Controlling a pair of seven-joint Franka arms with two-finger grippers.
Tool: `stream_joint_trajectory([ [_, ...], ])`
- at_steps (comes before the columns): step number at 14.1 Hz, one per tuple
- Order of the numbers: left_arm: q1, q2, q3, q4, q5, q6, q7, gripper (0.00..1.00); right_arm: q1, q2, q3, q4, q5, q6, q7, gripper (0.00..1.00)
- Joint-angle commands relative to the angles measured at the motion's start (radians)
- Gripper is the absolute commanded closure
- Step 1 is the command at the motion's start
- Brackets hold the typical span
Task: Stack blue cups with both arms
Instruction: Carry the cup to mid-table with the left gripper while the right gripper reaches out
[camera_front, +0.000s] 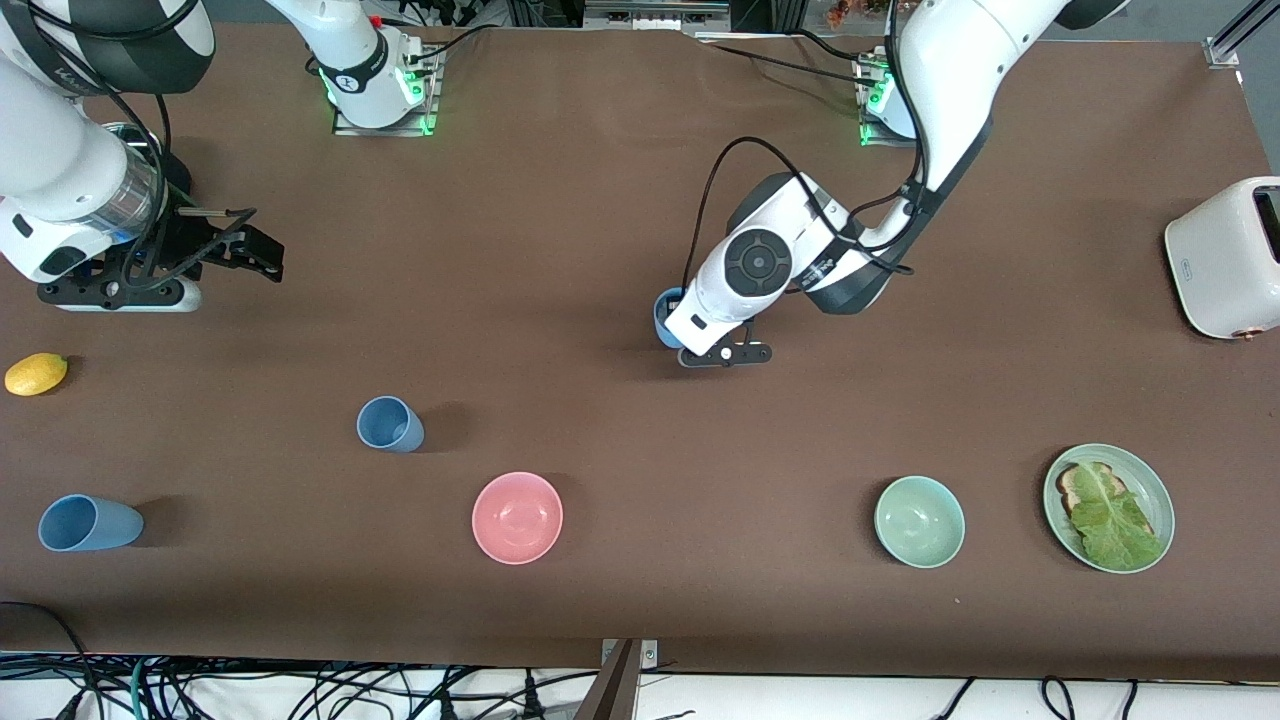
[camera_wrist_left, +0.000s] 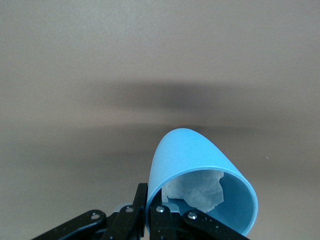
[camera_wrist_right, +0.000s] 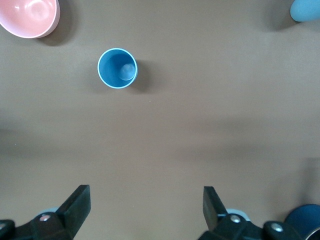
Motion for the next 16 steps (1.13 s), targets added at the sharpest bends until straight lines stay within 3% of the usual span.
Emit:
stream_joint_trajectory([
  [1, -0.032, 0.025, 0.011, 0.038, 0.037, -0.008, -0.049, 1.00, 0.000, 0.027, -0.005, 0.020, 0.012, 0.019, -0.033, 0.00],
  [4, -0.051, 0.039, 0.011, 0.040, 0.036, -0.008, -0.049, 1.00, 0.000, 0.108, -0.007, 0.065, 0.010, 0.040, -0.039, 0.00],
  [5, -0.051, 0.041, 0.012, 0.040, 0.036, -0.007, -0.049, 0.95, 0.001, 0.142, -0.005, 0.088, 0.007, 0.057, -0.039, 0.00],
  [6, -0.049, 0.041, 0.012, 0.041, 0.036, -0.005, -0.049, 0.76, 0.003, 0.176, -0.005, 0.102, 0.003, 0.080, -0.037, 0.00],
  [8, -0.046, 0.041, 0.014, 0.041, 0.037, -0.007, -0.048, 0.51, 0.001, 0.234, -0.005, 0.144, 0.003, 0.112, -0.041, 0.00],
  [9, -0.045, 0.039, 0.014, 0.043, 0.037, -0.007, -0.048, 0.05, 0.003, 0.254, -0.005, 0.171, 0.003, 0.112, -0.042, 0.00],
  [10, -0.045, 0.035, 0.012, 0.043, 0.037, -0.010, -0.048, 0.00, 0.003, 0.267, -0.005, 0.188, 0.003, 0.114, -0.042, 0.00],
  [12, -0.048, 0.019, 0.014, 0.044, 0.037, -0.019, -0.046, 0.00, 0.003, 0.328, -0.005, 0.261, 0.004, 0.129, -0.045, 0.00],
  [16, -0.038, -0.053, 0.006, 0.049, 0.037, -0.103, -0.040, 0.00, 0.031, 0.553, -0.005, 0.437, 0.001, 0.212, -0.047, 0.00],
])
